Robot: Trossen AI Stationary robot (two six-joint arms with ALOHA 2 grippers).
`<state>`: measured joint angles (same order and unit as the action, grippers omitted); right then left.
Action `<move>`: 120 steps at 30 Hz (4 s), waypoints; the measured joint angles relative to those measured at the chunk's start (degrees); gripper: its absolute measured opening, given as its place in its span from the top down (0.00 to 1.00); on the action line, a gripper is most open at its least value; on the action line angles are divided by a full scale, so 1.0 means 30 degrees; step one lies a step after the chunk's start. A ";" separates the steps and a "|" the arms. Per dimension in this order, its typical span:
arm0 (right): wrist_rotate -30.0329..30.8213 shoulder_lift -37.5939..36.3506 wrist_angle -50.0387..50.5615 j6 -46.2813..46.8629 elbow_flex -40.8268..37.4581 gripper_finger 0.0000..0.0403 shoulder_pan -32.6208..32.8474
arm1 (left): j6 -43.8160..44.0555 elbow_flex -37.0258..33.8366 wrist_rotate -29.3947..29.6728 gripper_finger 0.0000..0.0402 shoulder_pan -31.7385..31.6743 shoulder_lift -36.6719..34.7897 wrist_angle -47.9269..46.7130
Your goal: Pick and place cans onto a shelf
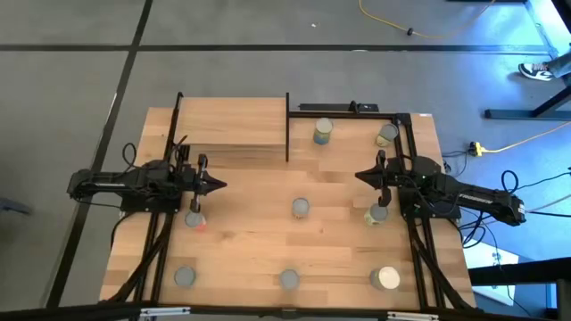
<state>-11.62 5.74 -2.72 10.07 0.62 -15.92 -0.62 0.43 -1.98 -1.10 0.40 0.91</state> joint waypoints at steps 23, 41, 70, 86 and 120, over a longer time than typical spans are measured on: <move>0.0000 0.0000 0.0000 -0.0006 0.0000 0.96 -0.0006 | -0.0005 0.0003 0.0000 1.00 0.0006 0.0000 0.0000; 0.0000 0.0000 0.0000 -0.0004 0.0000 0.96 -0.0002 | -0.0003 0.0006 0.0000 1.00 0.0004 0.0000 -0.0001; 0.0000 0.0000 -0.0290 -0.0716 0.0000 0.96 0.0000 | -0.0228 -0.0003 0.2501 1.00 0.0015 0.0007 0.0214; -0.0394 0.0123 0.4091 -0.4491 0.5439 0.96 0.0000 | -0.1636 0.6736 0.6647 1.00 0.0007 0.3009 -0.2531; 0.4503 1.1202 1.9375 -0.1495 2.1977 0.96 -0.0007 | 0.6444 2.5885 0.3574 1.00 -0.3861 2.0495 -1.6598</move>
<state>1.89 39.34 55.40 5.58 66.55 -15.94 18.71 78.08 8.74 -12.69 61.89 -48.88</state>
